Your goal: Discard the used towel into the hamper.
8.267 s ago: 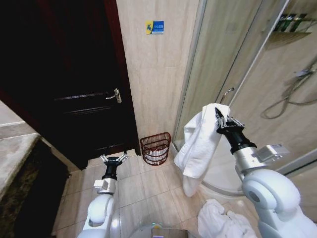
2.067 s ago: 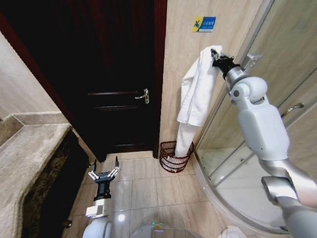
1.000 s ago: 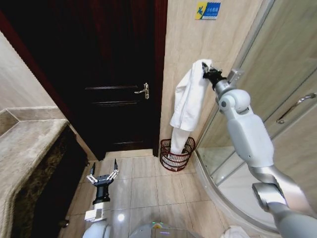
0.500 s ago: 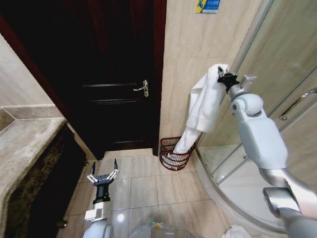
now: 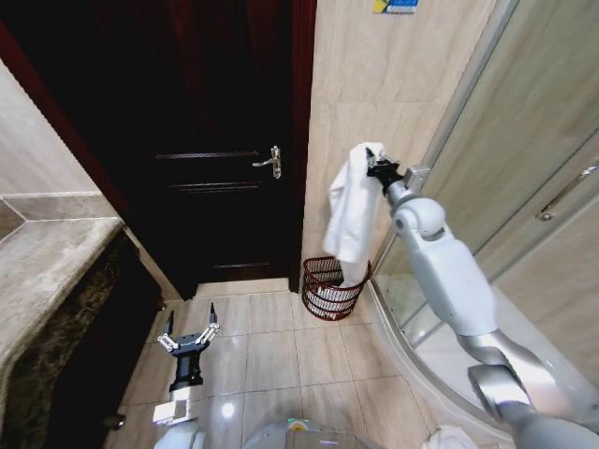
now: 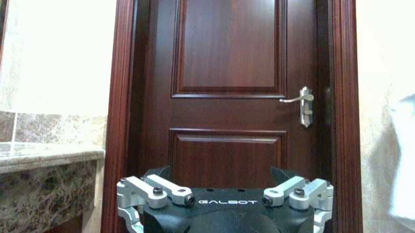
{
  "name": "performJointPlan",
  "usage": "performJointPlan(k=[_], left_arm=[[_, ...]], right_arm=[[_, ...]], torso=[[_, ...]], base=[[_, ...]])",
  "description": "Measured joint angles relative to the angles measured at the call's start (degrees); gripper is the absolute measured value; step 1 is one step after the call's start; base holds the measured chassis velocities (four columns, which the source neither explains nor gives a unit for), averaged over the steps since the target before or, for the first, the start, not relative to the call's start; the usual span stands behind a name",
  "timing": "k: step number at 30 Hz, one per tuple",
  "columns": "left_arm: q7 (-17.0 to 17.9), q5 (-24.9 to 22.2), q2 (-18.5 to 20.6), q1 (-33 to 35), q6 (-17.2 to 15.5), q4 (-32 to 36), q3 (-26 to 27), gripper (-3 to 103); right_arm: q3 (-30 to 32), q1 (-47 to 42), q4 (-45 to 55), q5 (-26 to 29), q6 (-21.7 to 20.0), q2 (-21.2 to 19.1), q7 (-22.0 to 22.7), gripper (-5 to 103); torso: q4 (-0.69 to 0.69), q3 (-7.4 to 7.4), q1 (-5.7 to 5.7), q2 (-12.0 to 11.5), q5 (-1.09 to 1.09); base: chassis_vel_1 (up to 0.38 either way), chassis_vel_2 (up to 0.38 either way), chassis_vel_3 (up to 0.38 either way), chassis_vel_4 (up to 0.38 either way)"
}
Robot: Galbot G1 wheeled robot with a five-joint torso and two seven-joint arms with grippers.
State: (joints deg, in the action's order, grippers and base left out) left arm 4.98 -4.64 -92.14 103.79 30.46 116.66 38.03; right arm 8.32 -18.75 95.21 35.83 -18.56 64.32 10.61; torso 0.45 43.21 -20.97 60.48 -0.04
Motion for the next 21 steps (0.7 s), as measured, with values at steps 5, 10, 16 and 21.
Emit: performJointPlan(k=[5, 10, 16, 21], left_arm=[[-0.02, 0.12, 0.00, 0.13, 0.12, 0.15, -0.22, 100], [-0.10, 0.46, 0.00, 0.15, 0.15, 0.19, -0.61, 100], [-0.13, 0.74, 0.00, 0.47, 0.57, -0.01, -0.83, 100], [-0.13, 0.71, 0.01, 0.96, 1.31, -0.23, -0.67, 100]], right_arm=[[1.94, -1.08, -2.18, -1.55, 0.59, -1.58, -1.40, 5], [5.63, -4.81, -5.82, -7.82, 3.71, -4.52, -5.06, 5], [7.97, -5.77, -8.30, -12.18, 6.56, -6.47, -6.85, 5], [7.02, -6.02, -5.89, -11.66, 6.40, -6.34, -6.70, 5]], torso=[[-0.02, -0.76, 0.60, -1.39, 0.04], [-0.05, -1.67, 1.31, -3.00, 0.06], [-0.04, -2.57, 2.01, -4.59, 0.04], [-0.03, -3.36, 2.65, -6.01, -0.01]], base=[[0.000, 0.000, 0.000, 0.000], [0.000, 0.000, 0.000, 0.000], [0.000, 0.000, 0.000, 0.000], [0.000, 0.000, 0.000, 0.000]])
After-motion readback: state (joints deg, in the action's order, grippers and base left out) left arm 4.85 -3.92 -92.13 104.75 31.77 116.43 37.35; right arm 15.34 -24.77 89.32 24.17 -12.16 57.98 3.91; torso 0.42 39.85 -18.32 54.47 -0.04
